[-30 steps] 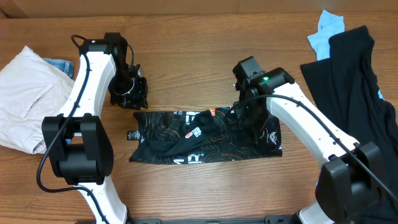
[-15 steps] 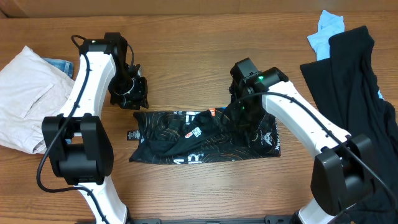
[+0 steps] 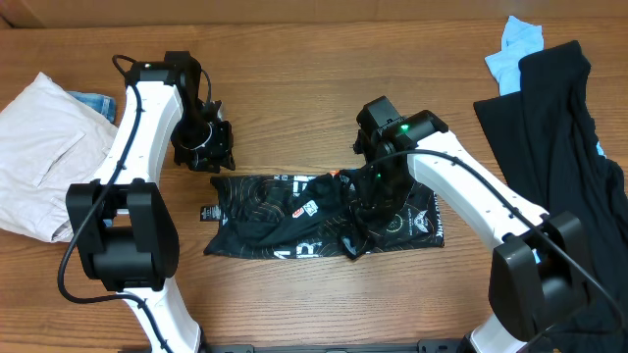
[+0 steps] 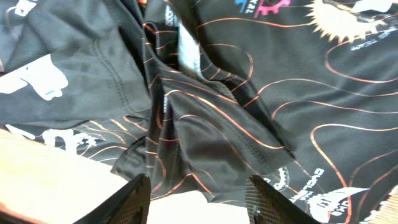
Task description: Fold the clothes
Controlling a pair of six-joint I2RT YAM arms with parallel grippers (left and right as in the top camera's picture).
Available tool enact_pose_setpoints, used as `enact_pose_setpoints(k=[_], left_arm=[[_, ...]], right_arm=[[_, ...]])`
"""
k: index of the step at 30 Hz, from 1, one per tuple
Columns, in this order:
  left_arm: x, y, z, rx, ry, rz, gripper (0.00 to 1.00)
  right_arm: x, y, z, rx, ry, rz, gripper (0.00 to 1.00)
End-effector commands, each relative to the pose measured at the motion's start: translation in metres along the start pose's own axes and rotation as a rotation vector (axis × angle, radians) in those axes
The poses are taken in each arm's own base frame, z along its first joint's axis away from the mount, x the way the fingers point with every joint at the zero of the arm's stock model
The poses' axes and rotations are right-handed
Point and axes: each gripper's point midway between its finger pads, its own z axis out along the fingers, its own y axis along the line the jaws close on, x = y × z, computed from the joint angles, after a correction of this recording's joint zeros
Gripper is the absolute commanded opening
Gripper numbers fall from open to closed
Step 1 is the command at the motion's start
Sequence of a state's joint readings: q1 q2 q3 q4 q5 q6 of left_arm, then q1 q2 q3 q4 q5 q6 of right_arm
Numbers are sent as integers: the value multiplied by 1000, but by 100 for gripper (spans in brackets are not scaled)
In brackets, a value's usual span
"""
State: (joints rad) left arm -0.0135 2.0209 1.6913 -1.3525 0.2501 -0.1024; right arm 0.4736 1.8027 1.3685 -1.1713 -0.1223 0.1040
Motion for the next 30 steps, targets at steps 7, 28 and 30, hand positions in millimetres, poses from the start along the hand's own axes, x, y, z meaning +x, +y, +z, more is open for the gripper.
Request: enact_pose_setpoints(k=[7, 28, 30], left_arm=[[-3, -8, -7, 14, -25, 6, 38], [-1, -7, -7, 13, -14, 2, 39], [-1, -7, -7, 13, -14, 3, 39]], right_arm=[[5, -40, 2, 184, -3, 118, 55], [26, -14, 46, -31, 51, 144, 13], [27, -10, 45, -51, 57, 118, 5]])
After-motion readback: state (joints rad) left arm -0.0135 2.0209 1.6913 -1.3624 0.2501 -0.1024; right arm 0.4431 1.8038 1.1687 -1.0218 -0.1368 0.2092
